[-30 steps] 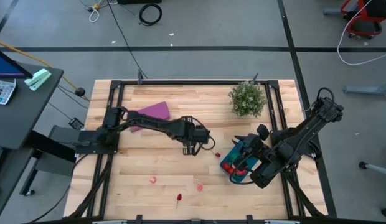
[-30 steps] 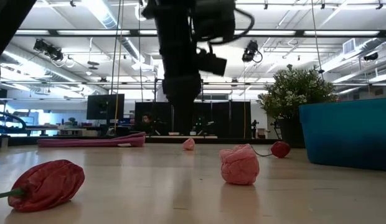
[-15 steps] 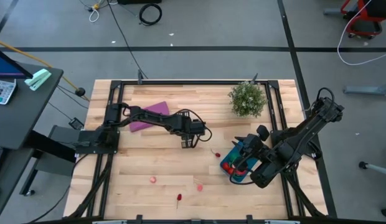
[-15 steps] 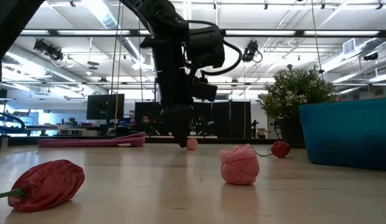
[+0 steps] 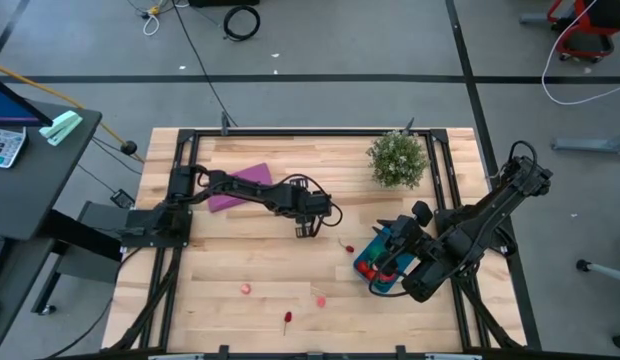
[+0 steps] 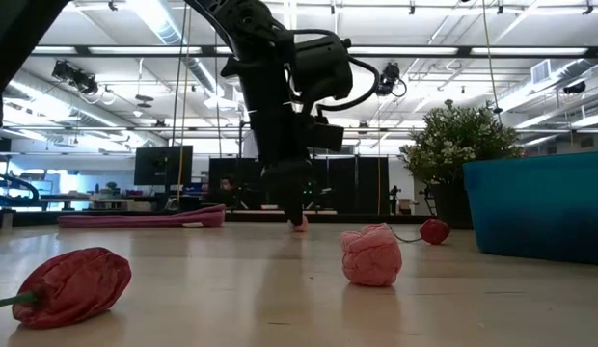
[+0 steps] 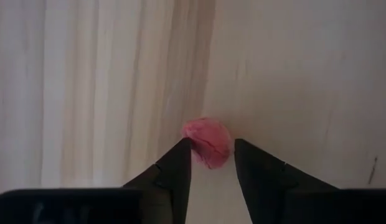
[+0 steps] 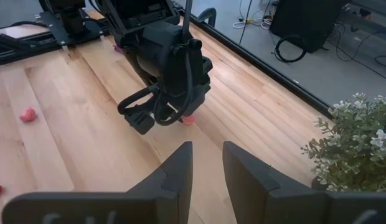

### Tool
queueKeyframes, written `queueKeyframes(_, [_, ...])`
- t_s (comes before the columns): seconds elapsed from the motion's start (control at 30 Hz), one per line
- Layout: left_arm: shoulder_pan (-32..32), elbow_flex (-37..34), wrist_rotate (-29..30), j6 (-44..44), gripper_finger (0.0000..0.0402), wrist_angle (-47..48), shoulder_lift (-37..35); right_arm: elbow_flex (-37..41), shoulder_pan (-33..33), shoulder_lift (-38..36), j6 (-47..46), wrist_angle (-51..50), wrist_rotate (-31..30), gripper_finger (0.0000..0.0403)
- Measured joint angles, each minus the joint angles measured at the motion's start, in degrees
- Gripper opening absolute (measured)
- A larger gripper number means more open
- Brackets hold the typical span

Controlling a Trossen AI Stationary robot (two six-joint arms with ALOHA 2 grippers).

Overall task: Pick and placing Produce into tupperware
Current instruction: Put the pink peach into the blue bin

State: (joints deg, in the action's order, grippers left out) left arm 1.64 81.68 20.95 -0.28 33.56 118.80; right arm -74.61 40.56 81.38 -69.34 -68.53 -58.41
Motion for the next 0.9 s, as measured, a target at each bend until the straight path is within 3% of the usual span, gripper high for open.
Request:
queueKeyframes(0.1, [0.3, 0.0, 0.0, -0.9, 0.0103, 0.0, 0.0, 0.0, 0.0, 0.0, 0.0, 0.0, 0.0, 0.0096])
queueKeyframes(0.27, [0.5, 0.0, 0.1, -1.0, 0.0016, -0.9, 0.0, 0.0, 0.0, 0.0, 0.1, 0.0, 0.0, 0.0096])
queueKeyframes(0.67, [-8.1, 0.8, 0.0, -0.5, 0.0004, -10.6, -1.0, 0.0, 0.0, 0.0, 0.2, -0.1, 0.0, 0.0096])
queueKeyframes(0.9, [-15.2, 7.8, 1.0, 4.5, 0.0003, -20.8, -1.2, 0.0, 0.0, 0.0, 0.2, -0.1, -0.5, 0.0096])
